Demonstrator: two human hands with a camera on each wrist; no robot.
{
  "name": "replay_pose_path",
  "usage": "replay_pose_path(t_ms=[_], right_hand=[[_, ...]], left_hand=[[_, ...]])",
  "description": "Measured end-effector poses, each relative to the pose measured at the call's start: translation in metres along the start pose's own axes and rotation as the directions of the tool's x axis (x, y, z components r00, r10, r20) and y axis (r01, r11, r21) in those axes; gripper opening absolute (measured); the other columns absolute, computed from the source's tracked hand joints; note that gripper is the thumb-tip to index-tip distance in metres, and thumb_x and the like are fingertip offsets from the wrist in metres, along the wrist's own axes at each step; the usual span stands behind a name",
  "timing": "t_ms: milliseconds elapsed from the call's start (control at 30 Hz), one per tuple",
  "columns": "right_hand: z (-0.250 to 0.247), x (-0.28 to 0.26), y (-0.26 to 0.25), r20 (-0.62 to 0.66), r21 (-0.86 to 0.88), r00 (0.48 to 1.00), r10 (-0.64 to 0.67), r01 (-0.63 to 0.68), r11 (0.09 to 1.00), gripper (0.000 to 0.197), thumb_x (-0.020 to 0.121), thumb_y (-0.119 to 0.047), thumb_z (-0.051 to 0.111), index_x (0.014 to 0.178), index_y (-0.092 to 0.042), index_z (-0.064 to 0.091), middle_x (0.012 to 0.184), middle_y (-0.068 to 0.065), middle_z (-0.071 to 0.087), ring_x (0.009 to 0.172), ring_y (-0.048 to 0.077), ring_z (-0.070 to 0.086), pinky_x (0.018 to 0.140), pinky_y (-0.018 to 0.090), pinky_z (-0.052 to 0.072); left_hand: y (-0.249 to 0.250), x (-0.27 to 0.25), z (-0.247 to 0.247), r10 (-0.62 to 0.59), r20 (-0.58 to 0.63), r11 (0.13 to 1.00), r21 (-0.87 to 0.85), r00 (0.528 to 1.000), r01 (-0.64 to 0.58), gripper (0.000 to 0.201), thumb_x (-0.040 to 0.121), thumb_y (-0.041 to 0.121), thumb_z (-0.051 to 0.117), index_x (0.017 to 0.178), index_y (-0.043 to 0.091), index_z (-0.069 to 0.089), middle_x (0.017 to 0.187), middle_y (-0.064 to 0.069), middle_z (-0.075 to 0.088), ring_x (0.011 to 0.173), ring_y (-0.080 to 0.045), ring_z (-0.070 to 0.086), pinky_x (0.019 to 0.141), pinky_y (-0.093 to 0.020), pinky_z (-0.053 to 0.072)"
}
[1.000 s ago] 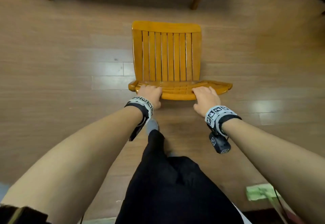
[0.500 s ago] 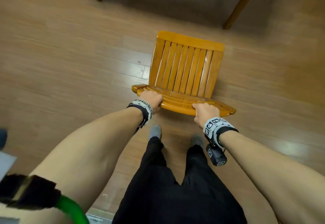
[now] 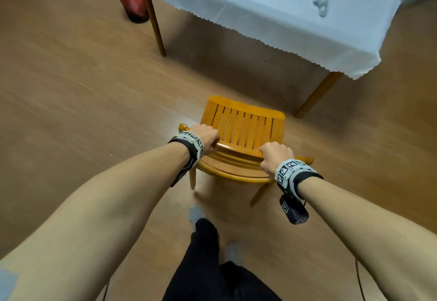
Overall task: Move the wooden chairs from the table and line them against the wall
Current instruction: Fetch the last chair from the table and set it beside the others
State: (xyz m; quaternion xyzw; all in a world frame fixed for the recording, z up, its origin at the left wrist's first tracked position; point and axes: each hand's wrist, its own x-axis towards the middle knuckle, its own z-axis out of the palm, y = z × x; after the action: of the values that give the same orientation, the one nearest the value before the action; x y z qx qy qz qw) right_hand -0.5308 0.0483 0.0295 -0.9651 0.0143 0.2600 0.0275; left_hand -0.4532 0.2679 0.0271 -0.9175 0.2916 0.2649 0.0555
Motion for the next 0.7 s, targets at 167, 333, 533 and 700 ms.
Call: replay_pose_path(t_ms=[167,333,533,700], right_hand=[[-0.033,0.038,0.026,0.009,0.029,1.000,0.011,-0.011,1.000,0.040,0.093,-0.014,0.062,0.128,-0.033,0.067,0.119,-0.001,0.069,0.104,0.025,0.064,0.081,0.035,0.050],[-0.062,0.076,0.049,-0.021,0.009,1.000,0.000,0.000,1.000,0.034,0.095,-0.018,0.063,0.124,-0.035,0.070,0.108,-0.003,0.068,0.096,0.024,0.063,0.078,0.034,0.049],[-0.084,0.124,0.071,0.011,-0.044,0.993,-0.119,0.119,0.992,0.033,0.093,-0.021,0.066,0.122,-0.037,0.069,0.104,-0.006,0.071,0.095,0.020,0.066,0.076,0.032,0.051],[-0.116,0.180,0.076,0.051,-0.119,0.964,-0.262,0.266,0.957,0.026,0.092,-0.016,0.064,0.112,-0.030,0.073,0.095,-0.004,0.068,0.093,0.024,0.067,0.077,0.034,0.053]], left_hand=[[-0.002,0.033,-0.032,0.050,-0.009,0.999,0.006,0.999,-0.050,0.012,0.094,0.029,0.062,0.102,0.020,0.064,0.089,0.000,0.060,0.079,-0.019,0.057,0.069,-0.029,0.048],[-0.001,0.061,-0.066,0.025,0.008,0.998,-0.056,1.000,-0.024,0.018,0.095,0.028,0.062,0.108,0.017,0.065,0.096,-0.003,0.064,0.091,-0.022,0.063,0.081,-0.033,0.055],[0.006,0.088,-0.074,-0.107,0.043,0.991,-0.071,0.993,0.110,0.016,0.094,0.026,0.062,0.107,0.018,0.066,0.098,-0.004,0.066,0.089,-0.022,0.062,0.082,-0.035,0.055],[0.004,0.109,-0.081,-0.264,0.070,0.950,-0.154,0.962,0.272,0.013,0.093,0.024,0.060,0.104,0.019,0.065,0.091,-0.001,0.061,0.089,-0.023,0.062,0.081,-0.036,0.055]])
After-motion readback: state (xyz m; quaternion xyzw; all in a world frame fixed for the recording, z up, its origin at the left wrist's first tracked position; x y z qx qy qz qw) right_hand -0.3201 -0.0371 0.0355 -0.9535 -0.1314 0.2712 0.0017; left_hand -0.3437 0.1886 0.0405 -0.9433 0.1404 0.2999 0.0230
